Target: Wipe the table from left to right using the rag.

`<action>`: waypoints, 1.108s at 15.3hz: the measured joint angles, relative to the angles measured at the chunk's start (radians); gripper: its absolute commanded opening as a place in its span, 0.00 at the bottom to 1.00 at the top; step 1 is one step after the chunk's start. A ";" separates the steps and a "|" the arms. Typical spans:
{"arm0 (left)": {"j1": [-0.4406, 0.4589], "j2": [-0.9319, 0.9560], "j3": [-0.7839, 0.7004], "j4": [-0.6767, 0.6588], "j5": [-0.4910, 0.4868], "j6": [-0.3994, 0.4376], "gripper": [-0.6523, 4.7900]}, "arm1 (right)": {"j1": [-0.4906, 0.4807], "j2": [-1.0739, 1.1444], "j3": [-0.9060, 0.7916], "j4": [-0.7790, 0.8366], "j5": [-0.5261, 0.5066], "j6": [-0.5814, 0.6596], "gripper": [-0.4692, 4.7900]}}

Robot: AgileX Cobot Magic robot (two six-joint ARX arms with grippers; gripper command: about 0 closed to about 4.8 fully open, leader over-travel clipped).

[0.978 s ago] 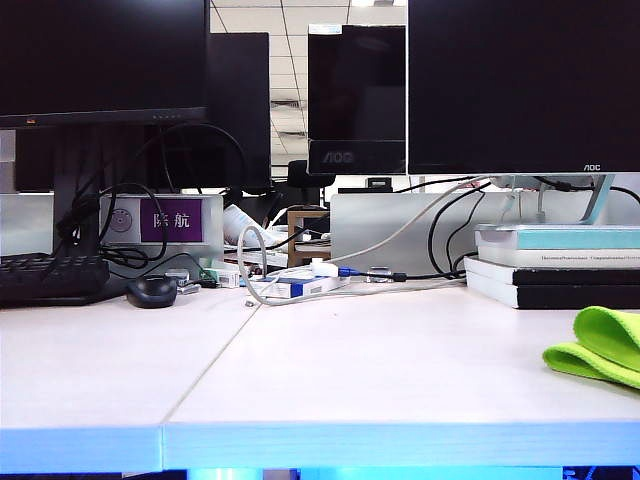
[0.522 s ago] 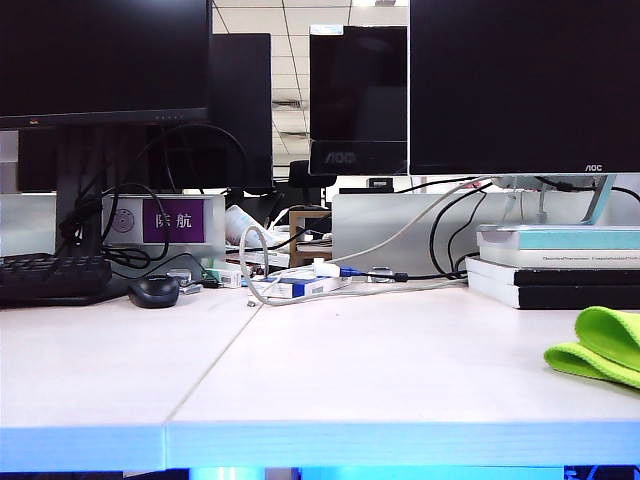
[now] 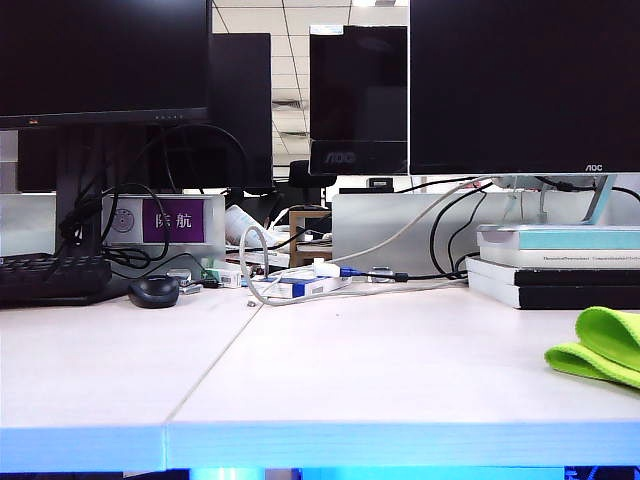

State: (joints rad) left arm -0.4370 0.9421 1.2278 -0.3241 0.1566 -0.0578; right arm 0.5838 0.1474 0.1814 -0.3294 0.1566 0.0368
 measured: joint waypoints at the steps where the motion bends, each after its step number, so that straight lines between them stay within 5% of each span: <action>1: 0.101 -0.152 -0.216 0.016 0.000 -0.002 0.11 | 0.000 0.000 0.000 0.000 0.000 0.000 0.09; 8: 0.308 -0.673 -0.866 0.180 -0.002 0.018 0.11 | 0.000 0.000 0.000 0.000 0.000 0.000 0.09; 10: 0.415 -0.769 -1.017 0.172 0.057 -0.047 0.11 | 0.000 0.000 0.000 0.000 0.000 0.000 0.09; 17: 0.494 -0.935 -1.162 0.177 0.074 -0.051 0.11 | 0.000 0.000 0.000 0.000 0.000 0.000 0.09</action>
State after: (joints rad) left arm 0.0574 0.0067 0.0654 -0.1467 0.2310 -0.1089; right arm 0.5838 0.1471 0.1814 -0.3294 0.1566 0.0368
